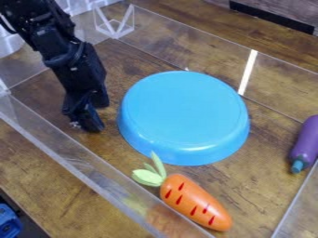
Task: Remove the lemon from the blue tray and put it on the table
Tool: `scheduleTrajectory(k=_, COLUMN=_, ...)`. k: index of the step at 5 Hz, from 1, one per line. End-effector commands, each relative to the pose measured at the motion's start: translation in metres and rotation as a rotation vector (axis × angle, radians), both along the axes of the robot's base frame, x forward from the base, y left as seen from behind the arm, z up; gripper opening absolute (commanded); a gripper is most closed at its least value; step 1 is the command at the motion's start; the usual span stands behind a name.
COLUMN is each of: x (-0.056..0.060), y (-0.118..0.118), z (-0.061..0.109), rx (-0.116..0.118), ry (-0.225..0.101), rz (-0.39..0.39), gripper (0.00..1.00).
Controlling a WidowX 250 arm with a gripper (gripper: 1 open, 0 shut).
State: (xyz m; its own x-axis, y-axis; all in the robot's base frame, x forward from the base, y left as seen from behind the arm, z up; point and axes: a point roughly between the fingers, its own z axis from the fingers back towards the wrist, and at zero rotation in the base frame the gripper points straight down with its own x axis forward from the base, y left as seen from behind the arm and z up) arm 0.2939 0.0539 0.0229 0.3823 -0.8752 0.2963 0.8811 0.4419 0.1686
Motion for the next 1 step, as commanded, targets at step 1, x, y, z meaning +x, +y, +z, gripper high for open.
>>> scheduleTrajectory(k=1, x=0.0054, y=0.0064, z=0.0130, rx=0.015, ry=-0.047, rz=0.003, gripper=0.00)
